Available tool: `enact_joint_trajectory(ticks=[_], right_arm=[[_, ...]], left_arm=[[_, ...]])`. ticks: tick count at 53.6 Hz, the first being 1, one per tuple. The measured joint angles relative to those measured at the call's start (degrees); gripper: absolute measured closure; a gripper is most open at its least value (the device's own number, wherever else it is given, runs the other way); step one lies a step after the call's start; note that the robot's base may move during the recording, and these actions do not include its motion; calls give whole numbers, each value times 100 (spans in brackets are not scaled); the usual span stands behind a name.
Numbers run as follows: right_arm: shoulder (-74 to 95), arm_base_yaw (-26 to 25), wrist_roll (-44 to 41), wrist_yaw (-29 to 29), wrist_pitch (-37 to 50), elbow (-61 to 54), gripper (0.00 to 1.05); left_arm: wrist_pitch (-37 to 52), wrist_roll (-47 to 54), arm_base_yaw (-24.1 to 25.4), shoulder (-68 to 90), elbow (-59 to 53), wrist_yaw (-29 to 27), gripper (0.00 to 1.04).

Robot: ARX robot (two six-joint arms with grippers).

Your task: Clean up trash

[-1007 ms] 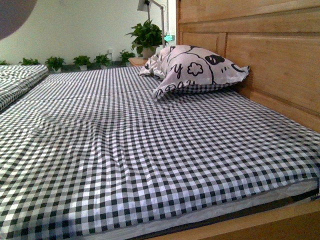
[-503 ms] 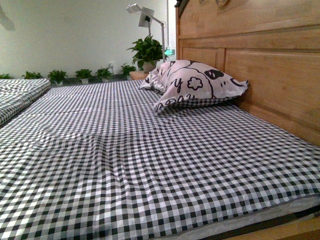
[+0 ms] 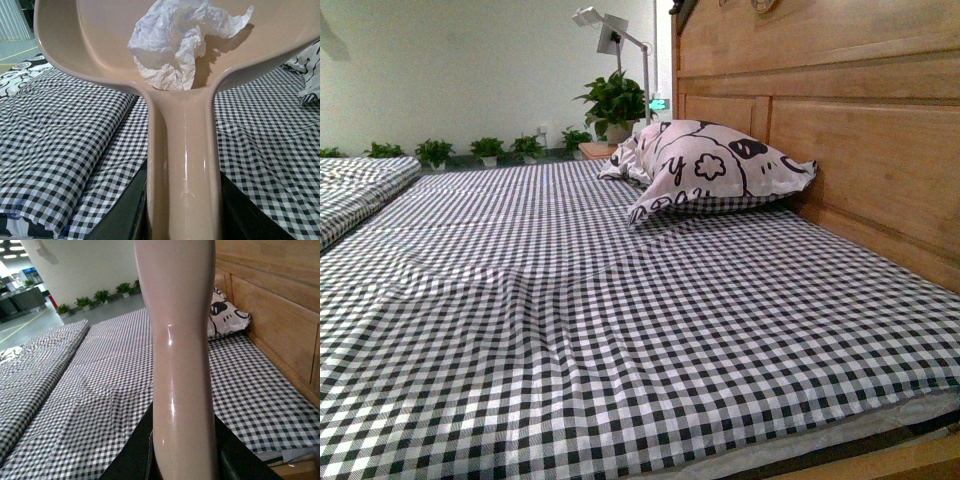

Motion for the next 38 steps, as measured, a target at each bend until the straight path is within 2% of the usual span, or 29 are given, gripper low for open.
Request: enact_joint_trajectory(ticks=[38], right_arm=[[0,-2,-9,-4,0,0,85]], left_arm=[[0,-26,-4,0,0,2,78]])
